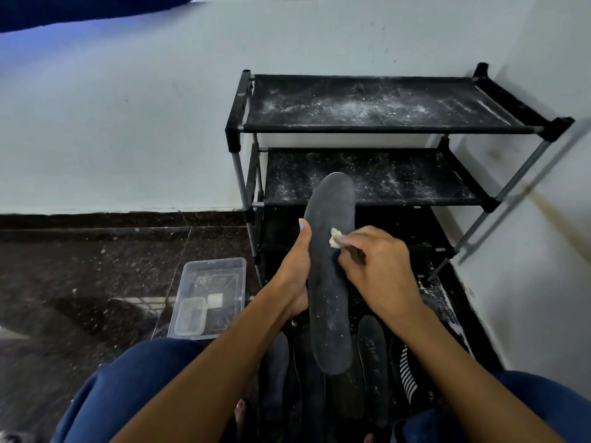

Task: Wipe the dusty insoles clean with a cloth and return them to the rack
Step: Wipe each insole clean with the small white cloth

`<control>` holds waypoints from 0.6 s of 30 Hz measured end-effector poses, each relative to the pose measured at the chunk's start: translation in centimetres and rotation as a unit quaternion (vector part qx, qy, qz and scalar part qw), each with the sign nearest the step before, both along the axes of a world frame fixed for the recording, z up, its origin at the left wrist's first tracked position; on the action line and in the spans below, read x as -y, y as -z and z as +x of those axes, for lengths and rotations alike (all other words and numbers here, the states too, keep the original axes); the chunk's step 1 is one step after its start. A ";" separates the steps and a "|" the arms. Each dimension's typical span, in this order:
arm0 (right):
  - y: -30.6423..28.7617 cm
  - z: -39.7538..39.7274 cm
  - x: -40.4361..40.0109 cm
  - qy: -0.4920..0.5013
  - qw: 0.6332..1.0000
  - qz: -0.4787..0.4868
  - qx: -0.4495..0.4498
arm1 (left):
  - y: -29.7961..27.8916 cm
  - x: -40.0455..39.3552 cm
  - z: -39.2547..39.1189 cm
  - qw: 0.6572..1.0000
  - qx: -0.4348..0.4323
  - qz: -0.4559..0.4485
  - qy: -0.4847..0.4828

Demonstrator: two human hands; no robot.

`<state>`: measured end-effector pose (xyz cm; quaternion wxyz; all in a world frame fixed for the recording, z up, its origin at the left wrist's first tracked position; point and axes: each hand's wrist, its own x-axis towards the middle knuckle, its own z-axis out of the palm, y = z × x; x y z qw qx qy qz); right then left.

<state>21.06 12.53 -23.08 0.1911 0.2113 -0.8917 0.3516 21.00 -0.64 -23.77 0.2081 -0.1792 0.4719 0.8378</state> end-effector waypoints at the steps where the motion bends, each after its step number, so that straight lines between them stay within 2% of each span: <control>1: 0.1 0.2 0.2 -0.013 1.000 0.000 0.014 | -0.1 0.0 -0.1 1.000 0.005 0.007 -0.009; 4: 0.3 1.0 0.6 -0.058 0.997 0.006 0.052 | -0.4 0.3 -0.3 0.999 -0.003 0.045 -0.009; 9: -0.3 0.4 -0.1 0.014 0.999 -0.009 -0.030 | -0.8 0.3 -0.5 1.000 -0.019 0.013 -0.018; 14: 0.1 0.4 0.2 0.029 0.998 -0.015 -0.048 | -0.5 0.3 -0.3 1.000 -0.024 0.001 -0.017; 18: 0.0 0.0 -0.1 0.042 0.997 -0.033 -0.059 | -0.5 -0.3 0.3 0.998 -0.039 0.006 0.040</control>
